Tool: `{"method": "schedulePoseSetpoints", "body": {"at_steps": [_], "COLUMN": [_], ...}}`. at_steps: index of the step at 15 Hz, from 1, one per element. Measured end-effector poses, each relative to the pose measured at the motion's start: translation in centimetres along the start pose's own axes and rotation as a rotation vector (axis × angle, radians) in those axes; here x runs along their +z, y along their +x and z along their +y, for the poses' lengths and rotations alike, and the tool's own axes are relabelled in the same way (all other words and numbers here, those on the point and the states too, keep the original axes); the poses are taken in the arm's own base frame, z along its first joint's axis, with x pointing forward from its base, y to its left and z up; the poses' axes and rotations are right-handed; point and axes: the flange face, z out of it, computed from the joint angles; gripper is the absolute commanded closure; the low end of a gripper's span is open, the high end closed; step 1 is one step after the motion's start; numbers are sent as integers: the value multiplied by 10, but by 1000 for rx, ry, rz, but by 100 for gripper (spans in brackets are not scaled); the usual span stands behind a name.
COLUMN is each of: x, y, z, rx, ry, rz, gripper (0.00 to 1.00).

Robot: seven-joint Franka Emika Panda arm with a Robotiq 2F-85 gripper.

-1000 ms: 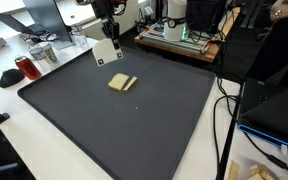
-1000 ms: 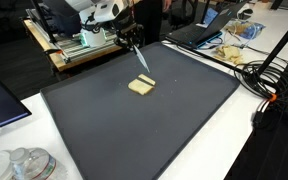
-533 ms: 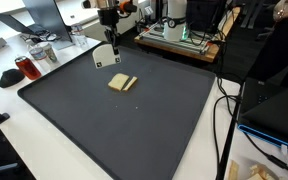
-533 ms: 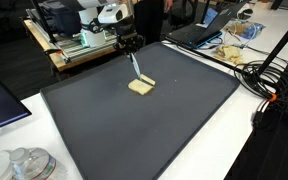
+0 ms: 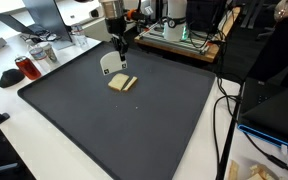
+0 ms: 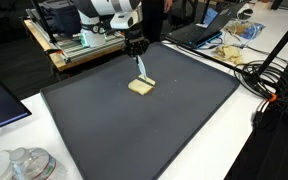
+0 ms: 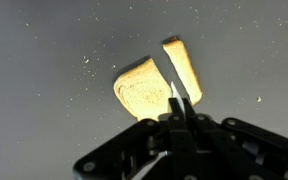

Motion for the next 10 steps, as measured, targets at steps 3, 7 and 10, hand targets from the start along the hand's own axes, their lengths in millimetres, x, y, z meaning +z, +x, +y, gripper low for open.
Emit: {"method": "schedulePoseSetpoints", "body": {"at_steps": [3,7,10], "x": [5,21,35], "y": [2,4,4], "z": [3,16,22], "rx": [0,34,52], "ry": [-8,-56,-89], "rz": [9,11,3], "gripper": [99,99,99]}}
